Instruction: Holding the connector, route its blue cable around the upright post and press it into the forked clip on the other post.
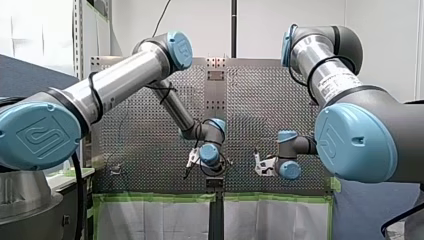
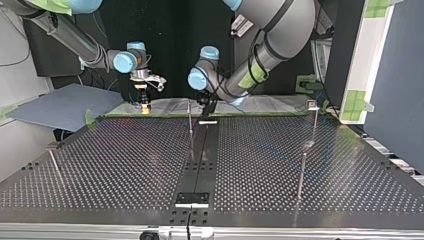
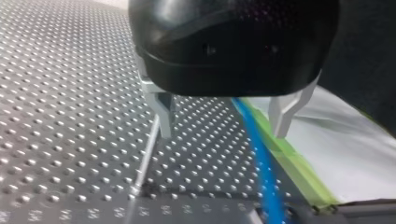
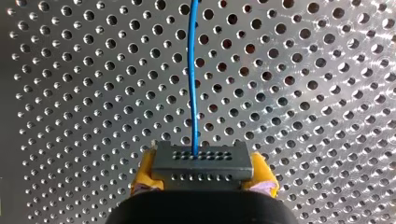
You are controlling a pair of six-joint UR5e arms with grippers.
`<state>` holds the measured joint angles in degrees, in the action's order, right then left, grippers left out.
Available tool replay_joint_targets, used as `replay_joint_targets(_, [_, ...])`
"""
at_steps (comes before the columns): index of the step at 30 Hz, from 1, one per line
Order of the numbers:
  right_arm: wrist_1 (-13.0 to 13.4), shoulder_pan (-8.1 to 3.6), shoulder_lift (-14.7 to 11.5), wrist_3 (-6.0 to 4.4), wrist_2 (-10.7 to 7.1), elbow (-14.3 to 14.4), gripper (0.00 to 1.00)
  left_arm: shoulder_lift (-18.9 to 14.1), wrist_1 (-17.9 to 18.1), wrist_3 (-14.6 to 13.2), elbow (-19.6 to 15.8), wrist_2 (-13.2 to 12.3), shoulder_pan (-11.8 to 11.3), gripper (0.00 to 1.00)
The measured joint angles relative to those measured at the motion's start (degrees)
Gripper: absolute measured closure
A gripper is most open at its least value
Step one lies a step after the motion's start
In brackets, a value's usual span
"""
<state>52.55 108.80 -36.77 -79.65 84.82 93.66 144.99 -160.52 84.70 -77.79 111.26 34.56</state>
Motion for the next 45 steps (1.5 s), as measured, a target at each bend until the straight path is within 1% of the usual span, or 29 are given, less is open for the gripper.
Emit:
replay_joint_targets(7, [-0.3,-0.09,0.0,-0.07,-0.53,0.0,0.93,-2.0,0.1,-0.1,-1.5,-0.5,0.5,0.0])
replay_joint_targets(12, [-0.3,-0.17,0.0,-0.14,-0.99,0.0,0.93,-2.4,0.0,-0.1,-2.8,-0.4,0.8,0.0])
replay_joint_targets(17, [-0.4,-0.19,0.0,-0.17,-1.35,0.0,0.93,-2.7,0.0,-0.1,-4.0,-0.9,0.9,0.0])
replay_joint_targets(22, [-0.6,-0.19,0.0,-0.11,-1.4,0.0,0.93,-3.7,0.1,-0.1,-4.5,-2.7,1.4,0.0])
replay_joint_targets(28, [-0.8,-0.1,0.0,-0.09,-1.41,0.0,0.93,-4.5,0.2,-0.2,-4.9,-3.6,2.0,0.0])
replay_joint_targets(40, [-0.8,-0.15,0.0,-0.29,-1.43,0.0,0.93,-4.6,0.2,-0.1,-5.8,-3.4,3.1,0.0])
replay_joint_targets(45, [-0.8,-0.18,0.0,-0.39,-2.23,0.0,0.93,-4.6,0.2,-0.1,-5.8,-3.3,3.4,0.0])
